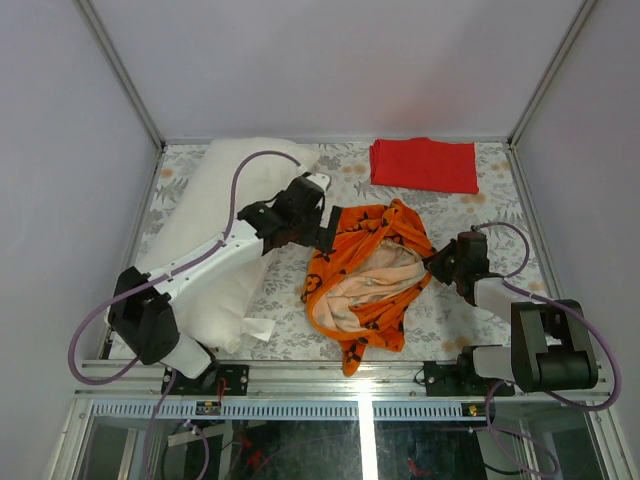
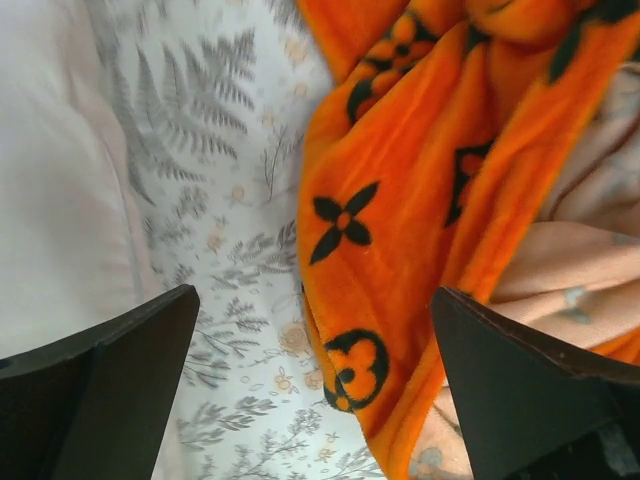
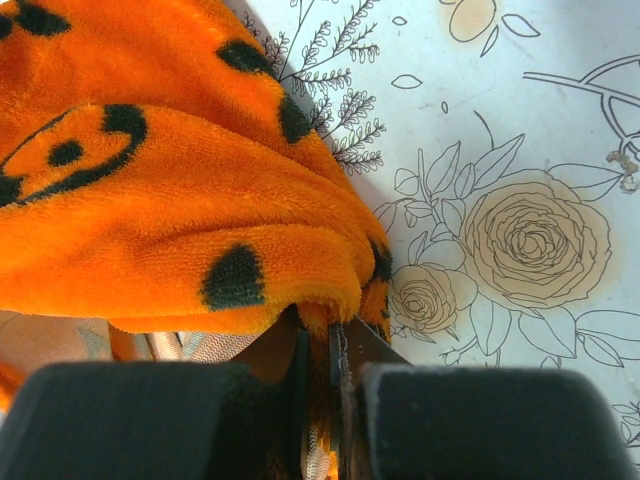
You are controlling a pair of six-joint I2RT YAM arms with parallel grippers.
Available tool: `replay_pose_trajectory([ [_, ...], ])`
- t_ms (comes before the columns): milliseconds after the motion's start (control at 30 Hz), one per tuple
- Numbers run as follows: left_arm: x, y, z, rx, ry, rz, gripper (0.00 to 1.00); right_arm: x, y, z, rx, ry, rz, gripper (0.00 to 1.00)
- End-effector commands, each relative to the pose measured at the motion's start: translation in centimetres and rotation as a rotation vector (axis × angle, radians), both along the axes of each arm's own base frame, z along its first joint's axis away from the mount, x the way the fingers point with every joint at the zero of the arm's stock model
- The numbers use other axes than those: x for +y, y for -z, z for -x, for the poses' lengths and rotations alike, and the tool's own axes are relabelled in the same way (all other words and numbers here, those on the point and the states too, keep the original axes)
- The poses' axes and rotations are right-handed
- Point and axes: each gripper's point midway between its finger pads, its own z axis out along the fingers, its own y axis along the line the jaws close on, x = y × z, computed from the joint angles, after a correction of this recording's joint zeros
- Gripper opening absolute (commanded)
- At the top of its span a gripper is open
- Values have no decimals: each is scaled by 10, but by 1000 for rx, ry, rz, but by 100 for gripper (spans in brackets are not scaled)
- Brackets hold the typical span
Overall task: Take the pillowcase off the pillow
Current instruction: Place the pillow at the center of the board, then move the pillow to the center of the board.
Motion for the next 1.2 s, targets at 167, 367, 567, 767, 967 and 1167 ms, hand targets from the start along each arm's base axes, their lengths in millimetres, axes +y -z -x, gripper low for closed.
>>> replay_pose_trajectory([
  [167, 94, 77, -43, 141, -399, 470, 100, 5, 7, 10, 39, -37, -12, 1],
  [367, 217, 80, -78, 47, -738, 386, 100, 6, 7, 12, 36, -33, -15, 1],
  [567, 275, 16, -91, -160, -950, 143, 100, 5, -3, 9, -2, -52, 1, 1],
  [767, 104, -71, -62, -404, -466, 275, 100, 18, -35, -3, -81, -159, 77, 2],
  [967, 52, -56, -59, -368, -366, 287, 100, 91, -100, -7, -253, -377, 319, 0],
  [1167, 7, -63, -67, -429, -143, 459, 100, 154, -137, -6, -338, -597, 375, 0],
])
